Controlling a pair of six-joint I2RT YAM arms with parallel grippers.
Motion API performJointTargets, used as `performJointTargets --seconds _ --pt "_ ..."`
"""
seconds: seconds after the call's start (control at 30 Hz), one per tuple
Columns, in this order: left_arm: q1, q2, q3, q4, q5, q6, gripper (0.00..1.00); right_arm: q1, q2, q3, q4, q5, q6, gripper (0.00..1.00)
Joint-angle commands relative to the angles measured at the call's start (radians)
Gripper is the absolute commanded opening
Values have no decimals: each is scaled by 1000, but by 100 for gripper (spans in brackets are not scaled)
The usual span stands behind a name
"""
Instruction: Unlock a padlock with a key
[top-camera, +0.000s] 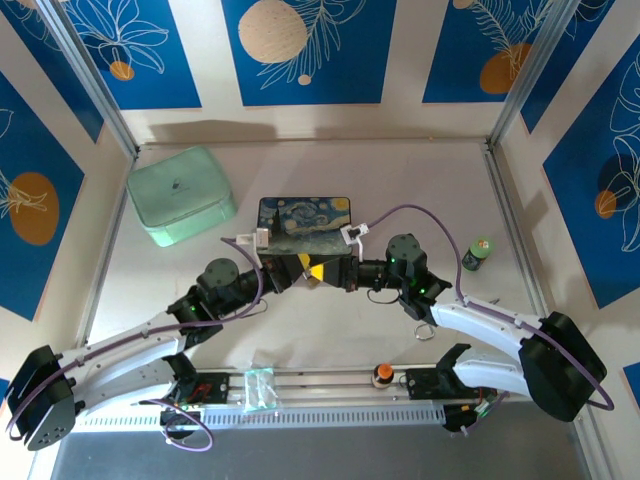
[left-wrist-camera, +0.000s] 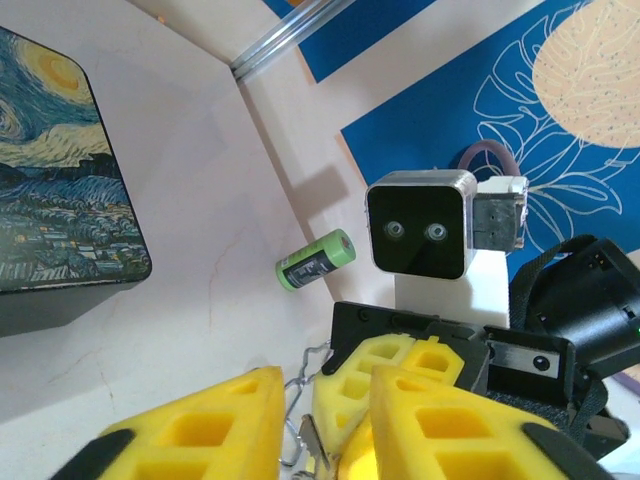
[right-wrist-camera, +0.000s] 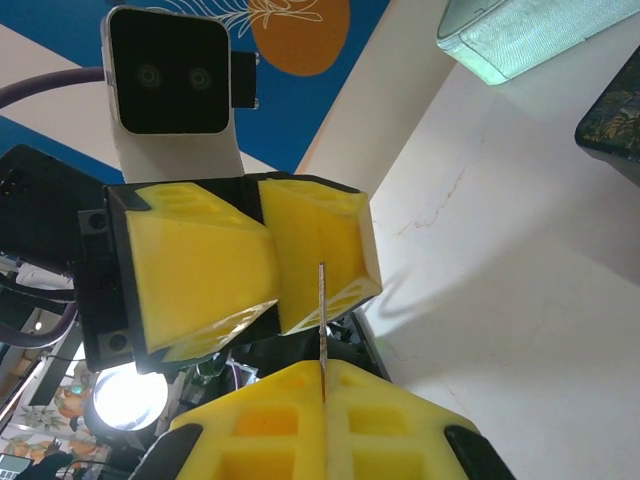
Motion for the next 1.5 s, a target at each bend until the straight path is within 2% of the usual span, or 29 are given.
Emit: performJointTargets --seconds 0.0,0.13,0.27,0.43,0.53,0.6,0.67,0.7,0.73,0.8,0.87,0.9,1.0,1.17,1.47 --pt "7 -6 -2 -8 15 -2 34 2 8 13 30 -27 9 0" --pt "7 -5 -2 4 18 -9 33 9 16 16 22 -22 7 0" --pt "7 13 -5 37 41 -19 26 15 21 21 27 -24 7 0" --pt "7 43 -1 68 70 -42 22 3 15 15 29 -37 16 0" --pt "7 55 7 69 85 -44 11 2 7 10 27 -35 17 0" --pt "7 53 8 59 74 -43 0 2 2 13 10 -27 13 0" --pt "7 46 4 51 59 -44 0 2 -2 14 -5 -20 14 0" --pt "7 45 1 48 54 -45 0 2 -6 16 -16 -14 15 3" --pt "7 42 0 46 48 -47 0 2 -11 16 -21 -6 20 13" --pt "5 39 -20 69 18 -79 0 10 -31 1 -12 49 43 47" --pt "5 36 -53 126 -27 -121 0 25 -48 -28 22 133 86 62" --pt "5 35 -70 153 -56 -146 0 35 -53 -41 50 165 106 63" --pt "4 38 -94 225 -99 -178 0 69 -44 -53 114 220 145 61" --pt "4 41 -76 238 -96 -187 0 141 -13 -25 113 315 148 52" --pt "4 31 -75 232 -90 -205 0 139 38 -46 181 348 185 38"
